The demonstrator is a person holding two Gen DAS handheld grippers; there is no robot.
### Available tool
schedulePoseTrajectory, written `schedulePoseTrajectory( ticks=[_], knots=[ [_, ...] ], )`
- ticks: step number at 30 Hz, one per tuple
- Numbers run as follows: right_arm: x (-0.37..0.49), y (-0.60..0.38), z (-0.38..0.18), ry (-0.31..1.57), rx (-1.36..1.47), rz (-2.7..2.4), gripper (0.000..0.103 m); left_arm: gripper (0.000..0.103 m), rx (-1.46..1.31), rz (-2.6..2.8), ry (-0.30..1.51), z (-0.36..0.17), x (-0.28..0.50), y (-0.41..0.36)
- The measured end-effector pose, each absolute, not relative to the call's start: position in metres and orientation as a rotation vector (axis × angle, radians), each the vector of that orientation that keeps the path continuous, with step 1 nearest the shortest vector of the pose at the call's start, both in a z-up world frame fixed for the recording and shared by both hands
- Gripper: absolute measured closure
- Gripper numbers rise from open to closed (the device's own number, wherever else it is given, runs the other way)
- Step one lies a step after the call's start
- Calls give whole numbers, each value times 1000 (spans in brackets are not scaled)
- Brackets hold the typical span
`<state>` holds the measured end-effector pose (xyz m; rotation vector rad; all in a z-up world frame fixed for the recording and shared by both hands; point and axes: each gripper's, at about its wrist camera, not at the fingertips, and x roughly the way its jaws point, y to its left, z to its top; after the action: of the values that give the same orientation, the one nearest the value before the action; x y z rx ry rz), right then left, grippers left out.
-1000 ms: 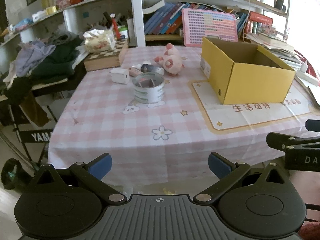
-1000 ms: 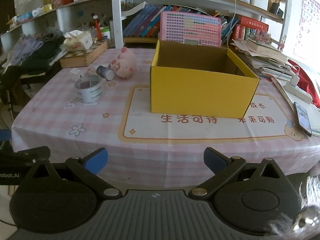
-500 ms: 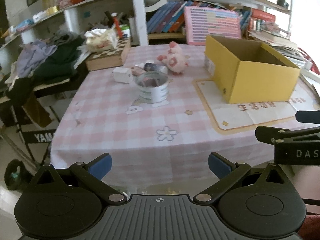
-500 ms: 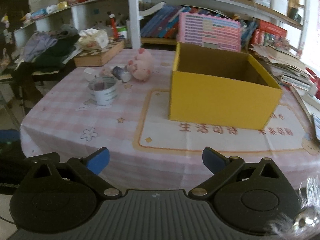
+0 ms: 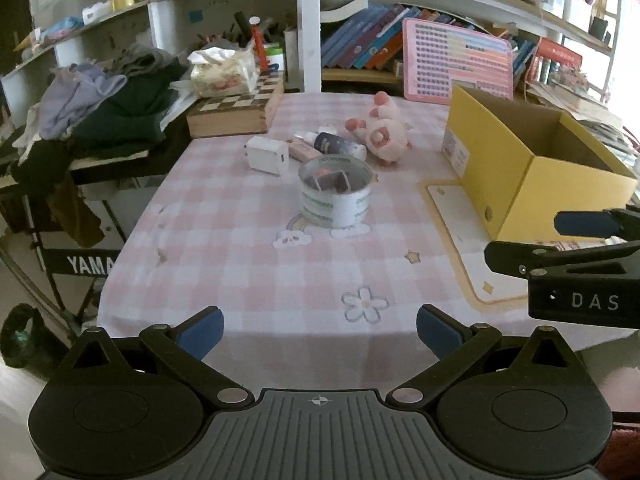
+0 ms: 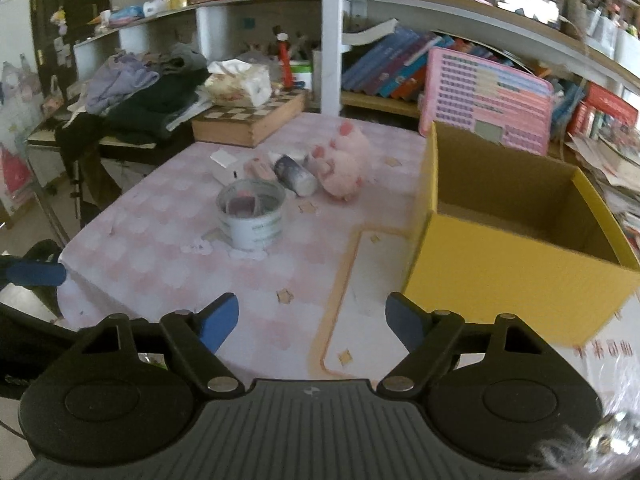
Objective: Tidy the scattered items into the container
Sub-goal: 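Move the left tool to the tape roll and the right tool toward the grey toy car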
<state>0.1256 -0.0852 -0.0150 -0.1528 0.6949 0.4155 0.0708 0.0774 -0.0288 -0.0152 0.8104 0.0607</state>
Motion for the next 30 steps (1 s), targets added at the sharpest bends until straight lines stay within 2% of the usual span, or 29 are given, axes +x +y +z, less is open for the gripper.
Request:
schedulePoseTrajectory(
  ticks=[19,30],
  knots=[
    [214,-61,-4,677,-179,537,22,0,27,65,819,-27,149,77],
    [259,-46,-8,674,-224,635,22,1,78,74,821,-47,198,66]
  ],
)
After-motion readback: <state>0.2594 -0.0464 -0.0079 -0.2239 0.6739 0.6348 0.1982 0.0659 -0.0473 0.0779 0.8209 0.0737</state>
